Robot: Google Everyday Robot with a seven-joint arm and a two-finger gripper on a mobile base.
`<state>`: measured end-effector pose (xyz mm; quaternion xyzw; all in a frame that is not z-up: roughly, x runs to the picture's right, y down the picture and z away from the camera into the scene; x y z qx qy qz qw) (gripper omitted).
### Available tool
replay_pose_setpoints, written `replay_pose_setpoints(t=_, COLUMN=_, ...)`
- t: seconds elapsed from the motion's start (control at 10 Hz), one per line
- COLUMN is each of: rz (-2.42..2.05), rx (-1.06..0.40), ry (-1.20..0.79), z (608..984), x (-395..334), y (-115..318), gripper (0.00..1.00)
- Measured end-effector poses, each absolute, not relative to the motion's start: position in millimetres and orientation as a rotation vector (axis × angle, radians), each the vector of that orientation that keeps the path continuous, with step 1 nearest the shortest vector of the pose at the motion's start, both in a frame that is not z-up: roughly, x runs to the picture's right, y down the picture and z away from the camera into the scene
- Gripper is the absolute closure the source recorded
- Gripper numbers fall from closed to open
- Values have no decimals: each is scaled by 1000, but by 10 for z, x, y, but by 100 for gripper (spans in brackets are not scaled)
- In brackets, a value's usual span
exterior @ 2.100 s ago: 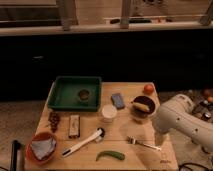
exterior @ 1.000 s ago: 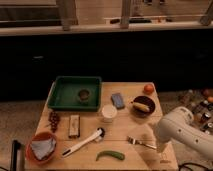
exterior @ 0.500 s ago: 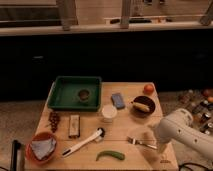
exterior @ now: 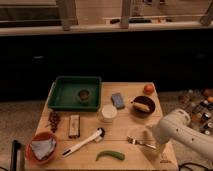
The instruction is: Place fork in paper cup
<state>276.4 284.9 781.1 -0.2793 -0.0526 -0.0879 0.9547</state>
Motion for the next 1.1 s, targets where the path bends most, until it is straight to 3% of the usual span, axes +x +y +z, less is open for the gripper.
replay_pose_setpoints(t=1.1, rz=-91, rx=-680, ry=-304, z=7642, x=2444, y=3068, gripper=20)
